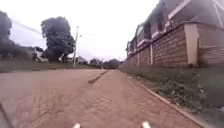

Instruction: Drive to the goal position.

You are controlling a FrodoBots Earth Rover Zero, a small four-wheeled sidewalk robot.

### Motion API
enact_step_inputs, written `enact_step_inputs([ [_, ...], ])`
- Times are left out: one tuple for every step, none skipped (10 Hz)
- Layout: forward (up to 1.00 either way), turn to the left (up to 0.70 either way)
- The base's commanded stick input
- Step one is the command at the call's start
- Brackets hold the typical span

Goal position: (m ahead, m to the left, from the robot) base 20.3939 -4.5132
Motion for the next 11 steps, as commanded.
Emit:
enact_step_inputs([
  [0.50, 0.10],
  [0.50, 0.00],
  [0.50, 0.00],
  [0.50, 0.07],
  [0.50, 0.15],
  [0.50, 0.13],
  [0.50, 0.09],
  [0.50, 0.14],
  [0.50, 0.00],
  [0.50, 0.00],
  [0.50, 0.00],
])
